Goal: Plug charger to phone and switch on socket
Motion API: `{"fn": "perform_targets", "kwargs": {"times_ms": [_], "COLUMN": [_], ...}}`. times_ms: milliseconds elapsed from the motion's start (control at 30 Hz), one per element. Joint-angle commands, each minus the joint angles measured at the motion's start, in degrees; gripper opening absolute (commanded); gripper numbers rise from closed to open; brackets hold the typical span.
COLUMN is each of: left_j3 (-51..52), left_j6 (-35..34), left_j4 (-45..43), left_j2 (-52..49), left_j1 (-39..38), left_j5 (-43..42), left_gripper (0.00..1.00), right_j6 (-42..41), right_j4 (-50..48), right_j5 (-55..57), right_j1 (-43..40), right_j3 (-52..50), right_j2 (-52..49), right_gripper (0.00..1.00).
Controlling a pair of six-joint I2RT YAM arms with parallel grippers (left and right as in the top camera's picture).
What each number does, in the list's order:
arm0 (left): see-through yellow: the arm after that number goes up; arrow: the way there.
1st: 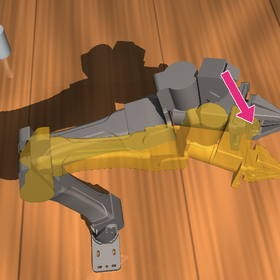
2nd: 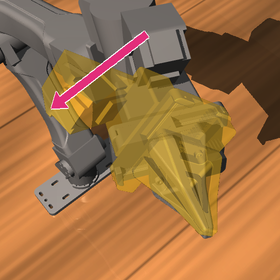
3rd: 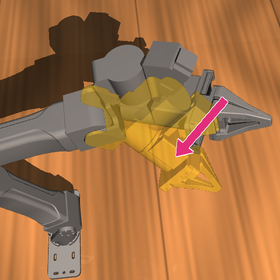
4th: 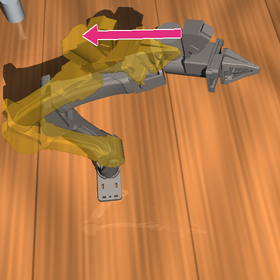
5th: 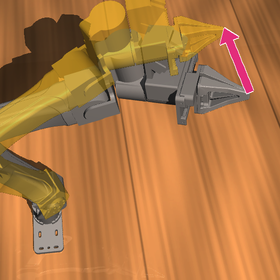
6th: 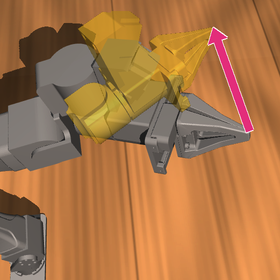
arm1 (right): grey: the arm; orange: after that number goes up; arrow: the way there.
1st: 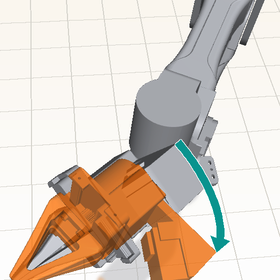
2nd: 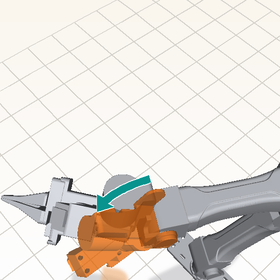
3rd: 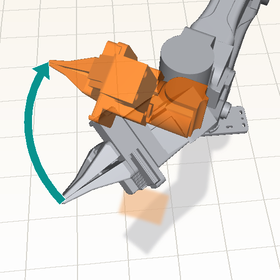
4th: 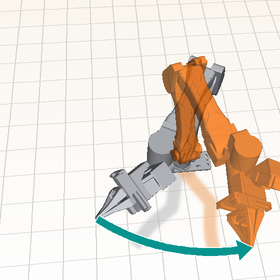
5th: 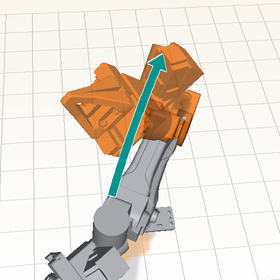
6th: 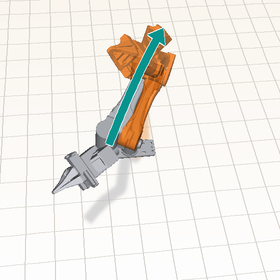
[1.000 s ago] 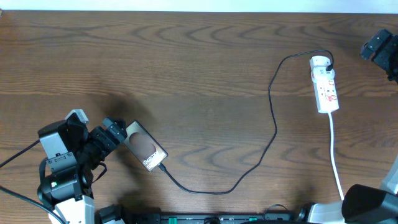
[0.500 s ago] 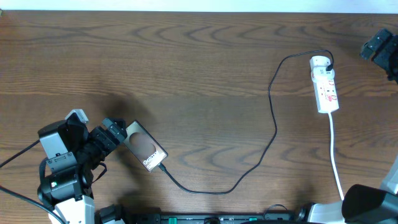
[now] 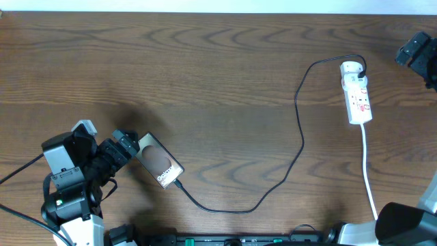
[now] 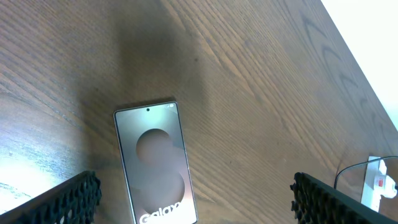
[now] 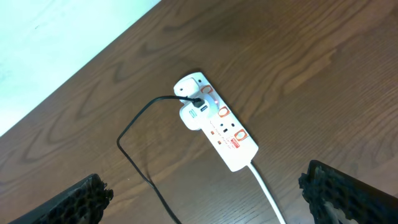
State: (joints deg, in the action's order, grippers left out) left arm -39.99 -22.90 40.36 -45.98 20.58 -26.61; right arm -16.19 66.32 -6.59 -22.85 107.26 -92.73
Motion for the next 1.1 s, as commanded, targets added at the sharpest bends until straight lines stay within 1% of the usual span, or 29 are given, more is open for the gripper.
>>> {"fn": "perform_targets", "kwargs": {"times_ms": [0,100,200,367,467,567,700,833,900,1067], "left_j3": [-0.4,-0.3,-0.1,1.7,3.1,5.4,10.3,16.6,20.4,30.3], "left_j6": [0.3,0.3,0.3,-0.6,-1.4,-1.4,-1.3,2.1,2.3,2.3], "left_j4": [0.2,1.0,1.0,0.2,-3.2,-10.4,-24.5,-37.9,-44.0,-55.0], "left_j2": [0.0,0.3,2.1,8.7,13.3,18.5,25.7,32.2,35.3,40.5], "left_j1": [0.1,-0.5,-2.3,-7.0,-9.9,-12.0,-13.5,-15.0,-15.5,-15.5], "left_j5": [0.8,0.9,3.7,12.5,17.6,20.4,22.9,23.2,23.6,24.4], "left_gripper": [0.97,0.97,0.96,0.97,0.97,0.96,0.97,0.97,0.97,0.97], "right_j6": [-0.9,-0.9,-0.9,-0.9,-0.9,-0.9,-0.9,-0.9,-0.9,-0.9], "right_j4": [0.2,0.2,0.2,0.2,0.2,0.2,0.2,0.2,0.2,0.2], "right_j5": [0.2,0.2,0.2,0.2,0.2,0.2,0.2,0.2,0.2,0.2], "right_j1": [0.6,0.6,0.6,0.6,0.6,0.6,0.6,0.6,0.6,0.6], "right_j3": [0.2,0.2,0.2,0.2,0.2,0.2,0.2,0.2,0.2,0.2], "right_j2": [0.6,0.6,0.6,0.6,0.6,0.6,0.6,0.6,0.6,0.6], "right_gripper": [0.99,0.99,0.99,0.99,0.99,0.99,0.99,0.99,0.99,0.99]}}
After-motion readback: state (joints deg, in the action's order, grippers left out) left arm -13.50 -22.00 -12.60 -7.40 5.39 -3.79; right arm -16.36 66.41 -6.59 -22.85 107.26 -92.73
